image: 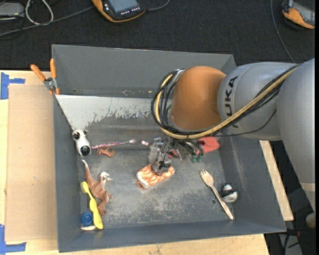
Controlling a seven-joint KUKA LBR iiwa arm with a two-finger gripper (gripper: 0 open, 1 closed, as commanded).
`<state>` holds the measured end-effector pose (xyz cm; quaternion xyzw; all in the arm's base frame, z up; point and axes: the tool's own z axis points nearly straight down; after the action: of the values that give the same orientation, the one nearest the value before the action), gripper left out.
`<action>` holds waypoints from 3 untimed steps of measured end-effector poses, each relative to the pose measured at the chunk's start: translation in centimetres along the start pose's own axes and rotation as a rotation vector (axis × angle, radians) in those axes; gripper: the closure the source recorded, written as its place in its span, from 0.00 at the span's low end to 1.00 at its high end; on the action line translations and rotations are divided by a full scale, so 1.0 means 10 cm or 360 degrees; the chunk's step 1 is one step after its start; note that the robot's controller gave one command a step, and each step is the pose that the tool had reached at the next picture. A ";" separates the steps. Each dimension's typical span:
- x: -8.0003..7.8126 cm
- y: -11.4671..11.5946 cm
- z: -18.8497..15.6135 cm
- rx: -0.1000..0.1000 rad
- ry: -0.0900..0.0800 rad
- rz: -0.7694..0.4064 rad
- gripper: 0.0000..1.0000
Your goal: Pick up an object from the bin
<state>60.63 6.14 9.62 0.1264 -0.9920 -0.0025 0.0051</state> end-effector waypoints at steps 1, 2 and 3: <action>0.06 -0.01 0.03 0.0000 -0.0001 0.0092 1.00; 0.15 0.04 0.00 -0.0002 0.0002 0.0300 0.00; 0.15 0.04 0.00 -0.0002 0.0002 0.0303 1.00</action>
Offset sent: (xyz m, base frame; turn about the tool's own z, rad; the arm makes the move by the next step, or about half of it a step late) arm -0.0156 0.0002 0.0010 0.1872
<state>59.06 6.12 9.64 0.0316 -0.9995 -0.0026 0.0060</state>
